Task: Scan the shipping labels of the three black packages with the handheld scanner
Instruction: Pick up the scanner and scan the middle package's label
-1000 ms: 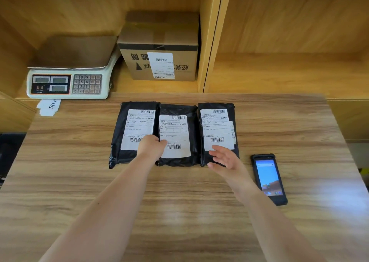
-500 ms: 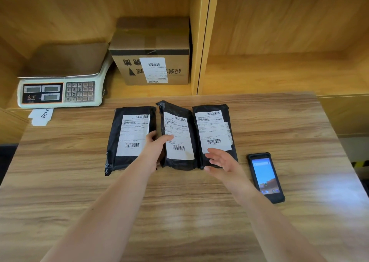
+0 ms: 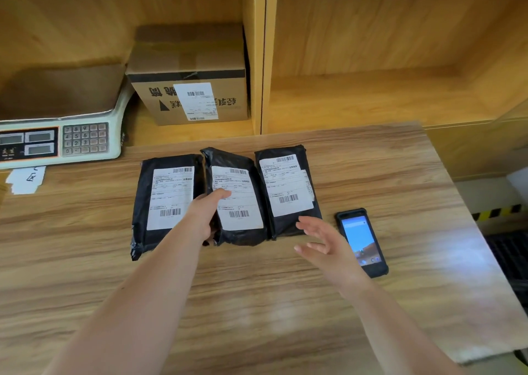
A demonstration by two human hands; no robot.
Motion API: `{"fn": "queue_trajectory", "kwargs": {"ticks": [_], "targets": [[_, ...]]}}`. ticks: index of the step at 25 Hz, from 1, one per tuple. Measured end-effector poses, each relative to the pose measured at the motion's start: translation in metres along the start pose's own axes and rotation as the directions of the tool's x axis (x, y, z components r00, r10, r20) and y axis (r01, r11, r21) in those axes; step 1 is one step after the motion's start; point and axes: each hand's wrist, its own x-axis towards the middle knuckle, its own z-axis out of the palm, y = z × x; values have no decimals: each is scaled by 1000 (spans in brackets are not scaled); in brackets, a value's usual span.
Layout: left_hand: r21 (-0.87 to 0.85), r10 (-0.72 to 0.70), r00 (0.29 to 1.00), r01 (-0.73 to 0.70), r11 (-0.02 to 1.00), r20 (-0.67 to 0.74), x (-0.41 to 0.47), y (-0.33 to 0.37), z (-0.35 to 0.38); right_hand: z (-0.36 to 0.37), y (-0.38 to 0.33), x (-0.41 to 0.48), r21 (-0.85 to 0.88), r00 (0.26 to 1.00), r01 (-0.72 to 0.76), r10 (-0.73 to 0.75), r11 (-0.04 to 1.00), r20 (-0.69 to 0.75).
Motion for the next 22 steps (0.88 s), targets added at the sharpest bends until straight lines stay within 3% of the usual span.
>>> {"fn": "queue_trajectory", "kwargs": {"ticks": [6,12,16,19,22], "targets": [[-45,114,993,-115,992,-34,-12,7,-22,-36,12,-9,52,984,-21,30,998,-174],[-214,186,980,-166,963,77,-38,20,-27,-56,26,-15,62,949,-69,85,996,-303],[-242,183,979,-156,958,91,-53,21,-8,-72,46,-3,-152,897,-254,174,955,-407],[-250,180,978,-149,957,106,-57,20,2,-79,60,2,-322,833,-449,260,834,-489],[-262,196,973,-159,952,120,-59,19,10,-84,66,7,-374,817,-525,329,765,-474]]}}
